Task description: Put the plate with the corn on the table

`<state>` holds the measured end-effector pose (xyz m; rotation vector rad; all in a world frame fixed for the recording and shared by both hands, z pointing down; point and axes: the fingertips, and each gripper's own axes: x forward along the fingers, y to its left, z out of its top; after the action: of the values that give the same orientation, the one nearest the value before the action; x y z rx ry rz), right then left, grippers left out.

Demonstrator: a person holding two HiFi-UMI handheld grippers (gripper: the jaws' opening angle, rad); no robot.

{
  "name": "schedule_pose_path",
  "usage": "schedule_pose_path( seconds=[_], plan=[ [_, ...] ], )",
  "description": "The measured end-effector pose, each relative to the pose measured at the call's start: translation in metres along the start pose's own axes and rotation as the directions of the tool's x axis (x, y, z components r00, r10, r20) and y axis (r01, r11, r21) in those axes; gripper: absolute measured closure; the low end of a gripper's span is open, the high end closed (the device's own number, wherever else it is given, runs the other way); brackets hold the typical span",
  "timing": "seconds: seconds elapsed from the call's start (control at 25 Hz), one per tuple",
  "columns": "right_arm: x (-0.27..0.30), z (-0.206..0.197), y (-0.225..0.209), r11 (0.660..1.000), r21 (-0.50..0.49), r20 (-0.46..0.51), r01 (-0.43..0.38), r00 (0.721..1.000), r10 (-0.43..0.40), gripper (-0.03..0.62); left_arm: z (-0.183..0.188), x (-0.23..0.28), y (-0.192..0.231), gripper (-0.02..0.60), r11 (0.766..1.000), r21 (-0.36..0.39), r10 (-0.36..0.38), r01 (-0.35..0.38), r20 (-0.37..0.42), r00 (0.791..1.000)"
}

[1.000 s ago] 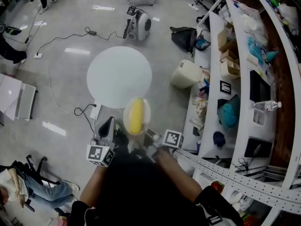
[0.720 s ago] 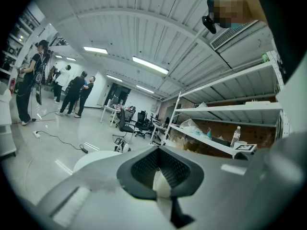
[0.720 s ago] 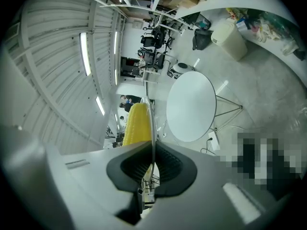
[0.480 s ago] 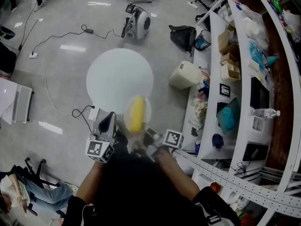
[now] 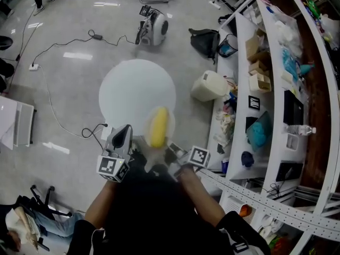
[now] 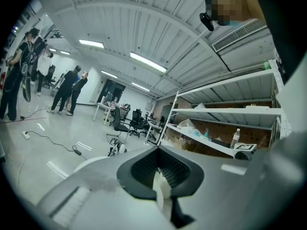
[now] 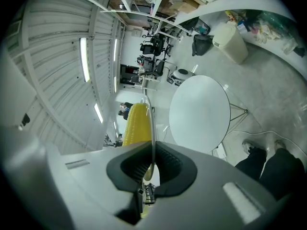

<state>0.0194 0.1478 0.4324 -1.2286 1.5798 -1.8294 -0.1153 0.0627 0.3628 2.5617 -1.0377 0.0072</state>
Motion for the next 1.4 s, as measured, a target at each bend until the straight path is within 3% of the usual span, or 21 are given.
schedule_pose_path(
  seconds=[0.12,0.48,0.96,1.24,1.4],
  plan=[
    [0.003,0.005,-0.007,0.998,-0.003,0.031,0.059,0.998,-0.059,0.569,0.005,0.005,0.009,0.58,1.0,0.005,-0.02,0.02,-0.001,1.0],
    [0.017,0.015,0.001,0.998,-0.021,0.047,0.062,0.997,-0.061,0.569,0.018,0.018,0.021,0.58,0.999,-0.016,-0.039,0.039,-0.004,0.999],
    [0.041,0.052,0.002,0.997,-0.067,-0.007,0.044,0.999,-0.044,0.569,0.026,0.045,0.038,0.58,0.996,-0.072,0.057,-0.054,0.044,0.997],
    [0.059,0.079,0.003,0.997,-0.061,-0.065,0.041,0.997,-0.045,0.569,0.027,0.078,0.043,0.58,0.992,-0.081,0.105,-0.101,0.043,0.994],
    [0.07,0.093,0.01,0.999,-0.048,-0.103,0.0,0.995,-0.004,0.569,0.023,0.094,0.042,0.58,0.99,-0.074,0.122,-0.12,0.027,0.992]
  ],
)
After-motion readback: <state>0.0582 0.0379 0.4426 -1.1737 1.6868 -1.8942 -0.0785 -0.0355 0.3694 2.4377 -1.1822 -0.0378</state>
